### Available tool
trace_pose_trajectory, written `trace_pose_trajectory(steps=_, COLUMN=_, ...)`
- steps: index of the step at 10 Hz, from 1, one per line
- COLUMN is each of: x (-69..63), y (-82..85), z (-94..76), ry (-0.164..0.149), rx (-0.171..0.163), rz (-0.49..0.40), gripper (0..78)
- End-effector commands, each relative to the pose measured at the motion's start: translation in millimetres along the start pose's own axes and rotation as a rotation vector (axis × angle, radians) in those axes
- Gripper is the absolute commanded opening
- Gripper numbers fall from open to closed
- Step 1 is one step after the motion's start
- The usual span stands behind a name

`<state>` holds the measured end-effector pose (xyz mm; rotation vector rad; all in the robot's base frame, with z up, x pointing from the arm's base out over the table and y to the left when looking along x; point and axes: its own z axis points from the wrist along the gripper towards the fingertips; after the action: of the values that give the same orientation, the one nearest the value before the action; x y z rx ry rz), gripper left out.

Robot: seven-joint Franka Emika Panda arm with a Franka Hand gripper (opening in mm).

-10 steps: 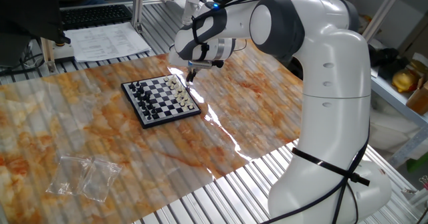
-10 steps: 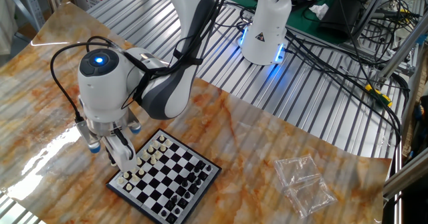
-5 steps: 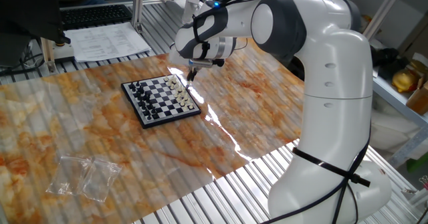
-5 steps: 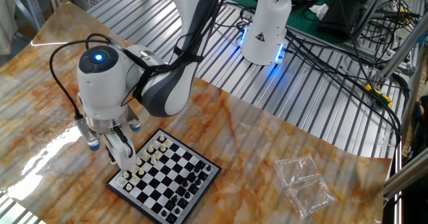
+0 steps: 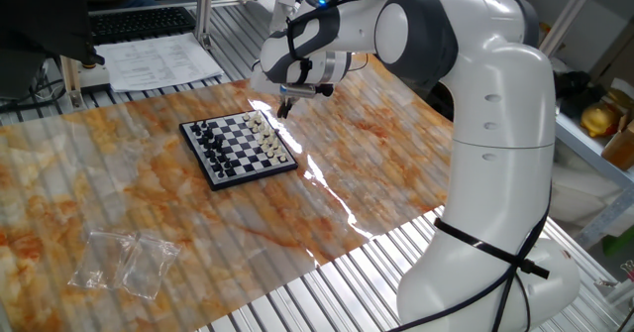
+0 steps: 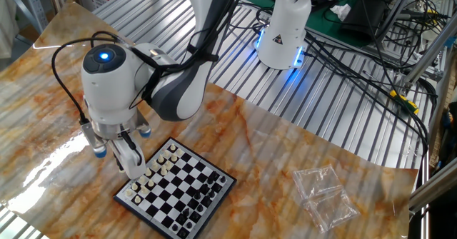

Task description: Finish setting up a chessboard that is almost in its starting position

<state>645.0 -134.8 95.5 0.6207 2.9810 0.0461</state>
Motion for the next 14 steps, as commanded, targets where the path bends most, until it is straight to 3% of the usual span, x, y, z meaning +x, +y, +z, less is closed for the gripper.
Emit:
trace_pose_trajectory(steps=1, x=3.6, y=4.3, z=-10.5, ry=0.003, rx=0.004, rz=0.018, gripper=1.2)
trace_pose_trajectory(steps=14, x=33.2, y=42.4, z=-54.9, ry=0.056, rx=0.031, rz=0.138, gripper=1.2)
